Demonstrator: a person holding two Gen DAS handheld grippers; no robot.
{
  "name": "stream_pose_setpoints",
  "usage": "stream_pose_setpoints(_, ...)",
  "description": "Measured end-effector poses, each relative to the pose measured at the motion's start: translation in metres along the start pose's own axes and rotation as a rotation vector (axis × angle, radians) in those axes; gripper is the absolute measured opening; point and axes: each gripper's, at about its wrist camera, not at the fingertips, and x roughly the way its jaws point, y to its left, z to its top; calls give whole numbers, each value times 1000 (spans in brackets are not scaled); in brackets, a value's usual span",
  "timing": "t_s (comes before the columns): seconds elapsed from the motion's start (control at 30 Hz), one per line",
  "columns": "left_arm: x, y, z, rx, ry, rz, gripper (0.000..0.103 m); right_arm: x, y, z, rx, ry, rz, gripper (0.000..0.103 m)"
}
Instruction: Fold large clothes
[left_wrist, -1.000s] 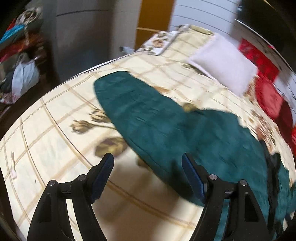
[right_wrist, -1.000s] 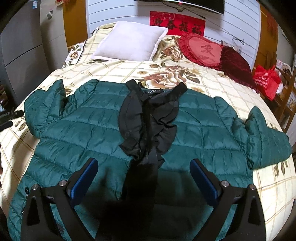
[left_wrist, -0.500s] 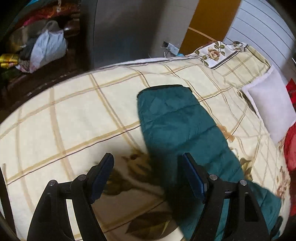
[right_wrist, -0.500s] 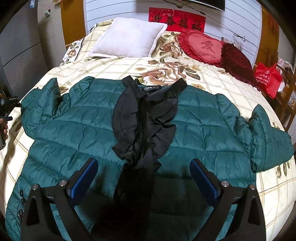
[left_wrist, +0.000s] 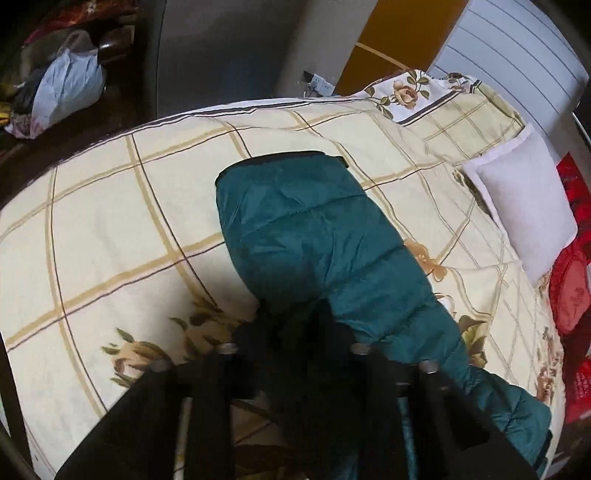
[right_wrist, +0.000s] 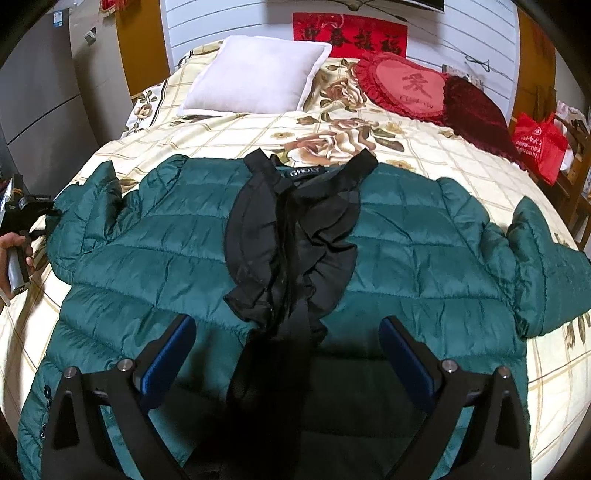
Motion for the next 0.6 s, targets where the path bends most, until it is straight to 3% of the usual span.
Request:
stream_pose_setpoints(0.17, -43, -9, -7, -1, -54, -142, 10, -3, -4, -3, -1, 5, -3, 101)
stream_pose_setpoints(0.27, -86, -38, -17, 98, -95, -214, 10, -12, -9, -3, 10, -13, -5, 101)
stream_pose_setpoints(0.37, -132, -72, -34, 203, -109, -344, 10, -21, -15, -4, 19, -24, -4, 101)
stream_pose_setpoints(0.6, -212, -164, -117, 493, -68, -570, 15, -41, -39, -13, 22, -36, -33, 101)
